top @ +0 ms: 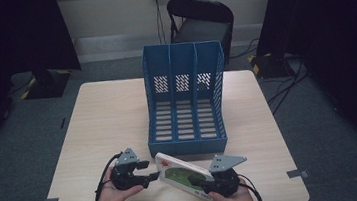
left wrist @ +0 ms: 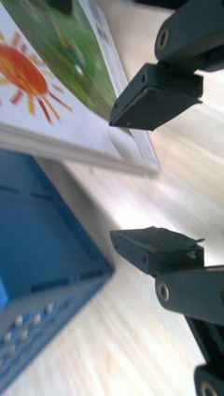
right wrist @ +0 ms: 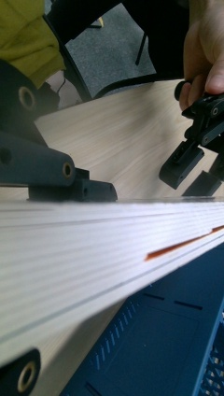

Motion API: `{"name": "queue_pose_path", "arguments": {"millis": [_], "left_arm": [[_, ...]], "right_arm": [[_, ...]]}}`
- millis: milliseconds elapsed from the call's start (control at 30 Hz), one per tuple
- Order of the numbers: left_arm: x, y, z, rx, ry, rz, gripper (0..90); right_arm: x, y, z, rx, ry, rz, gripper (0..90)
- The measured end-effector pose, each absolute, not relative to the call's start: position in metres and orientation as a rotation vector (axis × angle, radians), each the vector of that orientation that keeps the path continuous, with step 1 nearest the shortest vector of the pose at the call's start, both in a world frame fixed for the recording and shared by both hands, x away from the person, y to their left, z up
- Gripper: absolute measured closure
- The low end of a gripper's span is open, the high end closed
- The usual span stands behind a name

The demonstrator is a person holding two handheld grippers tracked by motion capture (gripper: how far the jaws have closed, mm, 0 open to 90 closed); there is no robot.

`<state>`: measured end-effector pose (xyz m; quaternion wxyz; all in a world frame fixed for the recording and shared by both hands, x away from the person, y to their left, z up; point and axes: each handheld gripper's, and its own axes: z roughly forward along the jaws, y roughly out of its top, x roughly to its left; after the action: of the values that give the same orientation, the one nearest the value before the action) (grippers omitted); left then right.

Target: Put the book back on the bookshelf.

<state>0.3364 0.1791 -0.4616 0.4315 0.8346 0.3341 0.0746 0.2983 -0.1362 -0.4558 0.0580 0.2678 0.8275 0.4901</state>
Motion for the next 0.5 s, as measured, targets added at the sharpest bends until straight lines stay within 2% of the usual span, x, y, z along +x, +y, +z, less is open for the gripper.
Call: {"name": "queue_pose_path", "arguments": {"millis": [300,400,500], "left_arm": [[0.35,0.206,-0.464,2.043,1.003,0.245,24.7],[0.356,0.215,-0.467,2.028,1.092,0.232,23.4],[0.36,0.221,-0.468,2.042,1.119,0.275,22.0]], "right_arm": [[0.299,-0.142,-0.451,0.822,2.493,1.484,76.6],[0.298,-0.145,-0.45,0.831,2.483,1.457,76.7],[0.298,-0.148,-0.449,0.854,2.482,1.463,76.6]]}}
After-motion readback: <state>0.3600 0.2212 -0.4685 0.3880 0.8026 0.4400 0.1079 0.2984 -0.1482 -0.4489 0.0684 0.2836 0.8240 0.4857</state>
